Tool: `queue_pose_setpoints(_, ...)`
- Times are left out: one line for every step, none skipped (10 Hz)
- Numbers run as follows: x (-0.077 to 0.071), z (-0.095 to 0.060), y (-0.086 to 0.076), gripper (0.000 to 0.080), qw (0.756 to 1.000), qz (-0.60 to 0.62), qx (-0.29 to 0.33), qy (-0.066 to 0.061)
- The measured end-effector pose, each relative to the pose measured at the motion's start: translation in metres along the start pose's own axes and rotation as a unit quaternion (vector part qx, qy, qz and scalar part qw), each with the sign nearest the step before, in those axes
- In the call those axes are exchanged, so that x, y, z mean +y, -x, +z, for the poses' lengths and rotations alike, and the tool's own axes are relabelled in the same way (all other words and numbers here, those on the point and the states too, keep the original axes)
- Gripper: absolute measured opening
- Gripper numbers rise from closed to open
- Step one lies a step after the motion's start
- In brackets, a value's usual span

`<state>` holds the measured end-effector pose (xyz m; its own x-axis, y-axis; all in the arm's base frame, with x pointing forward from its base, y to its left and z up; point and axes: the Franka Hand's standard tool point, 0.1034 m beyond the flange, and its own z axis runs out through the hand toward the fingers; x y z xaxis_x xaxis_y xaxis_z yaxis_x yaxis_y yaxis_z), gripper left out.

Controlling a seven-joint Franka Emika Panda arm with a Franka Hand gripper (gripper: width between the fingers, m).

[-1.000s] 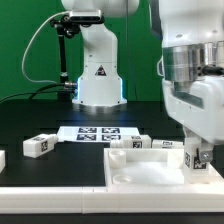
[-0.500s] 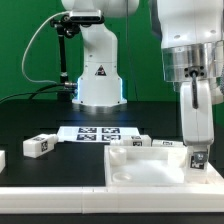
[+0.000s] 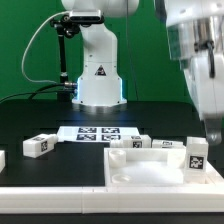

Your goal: Assemble one leg

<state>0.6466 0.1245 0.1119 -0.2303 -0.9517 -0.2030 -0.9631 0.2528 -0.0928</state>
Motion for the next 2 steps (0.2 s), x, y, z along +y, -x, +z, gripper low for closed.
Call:
queue_pose_setpoints(0.0025,0.0049,-0.0028,0.0647,1.0,0.0,0.003,0.003)
queue_pose_setpoints(0.0032,0.0087,-0.0037,0.0647,1.0,0.0,0.005,0.005)
